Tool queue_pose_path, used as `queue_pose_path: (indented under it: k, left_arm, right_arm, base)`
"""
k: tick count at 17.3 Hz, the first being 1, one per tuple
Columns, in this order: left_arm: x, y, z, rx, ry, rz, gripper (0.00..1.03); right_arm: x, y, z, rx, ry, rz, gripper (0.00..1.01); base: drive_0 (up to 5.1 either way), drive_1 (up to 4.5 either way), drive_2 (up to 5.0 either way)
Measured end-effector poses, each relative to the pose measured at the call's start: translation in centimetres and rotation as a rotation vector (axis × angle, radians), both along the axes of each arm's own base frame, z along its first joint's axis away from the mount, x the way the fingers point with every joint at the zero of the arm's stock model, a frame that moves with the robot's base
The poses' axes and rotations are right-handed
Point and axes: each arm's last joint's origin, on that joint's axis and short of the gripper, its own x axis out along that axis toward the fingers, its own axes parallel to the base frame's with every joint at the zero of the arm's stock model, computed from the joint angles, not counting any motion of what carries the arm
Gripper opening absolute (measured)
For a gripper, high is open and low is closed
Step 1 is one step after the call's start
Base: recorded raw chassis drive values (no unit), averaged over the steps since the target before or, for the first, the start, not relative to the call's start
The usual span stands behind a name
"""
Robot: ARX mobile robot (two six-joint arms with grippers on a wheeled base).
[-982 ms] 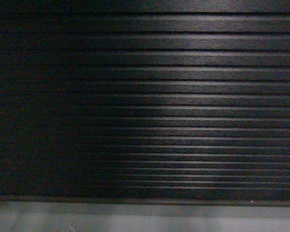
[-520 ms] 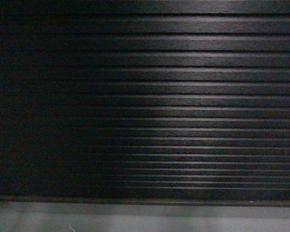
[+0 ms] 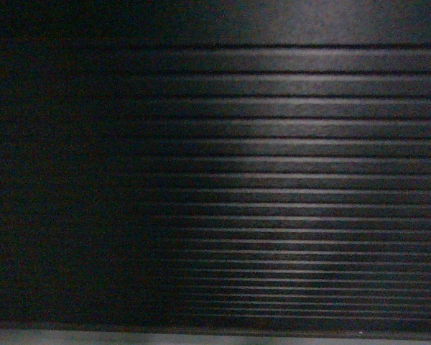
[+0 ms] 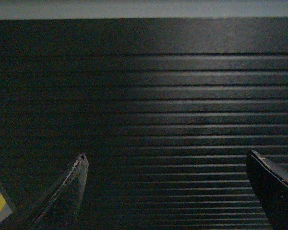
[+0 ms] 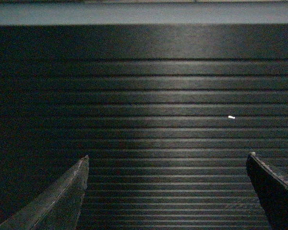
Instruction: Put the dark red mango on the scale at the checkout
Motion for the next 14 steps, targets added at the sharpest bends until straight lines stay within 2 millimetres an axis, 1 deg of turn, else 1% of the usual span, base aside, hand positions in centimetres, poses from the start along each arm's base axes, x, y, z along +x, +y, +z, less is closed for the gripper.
queue_pose_path:
  k: [14]
  left_arm:
    - [0.00, -0.01, 0.00, 0.009, 0.000, -0.002, 0.98]
  right_arm:
    - [0.00, 0.00, 0.00, 0.000, 0.000, 0.000, 0.98]
  base:
    - [0.0, 0.00, 0.0]
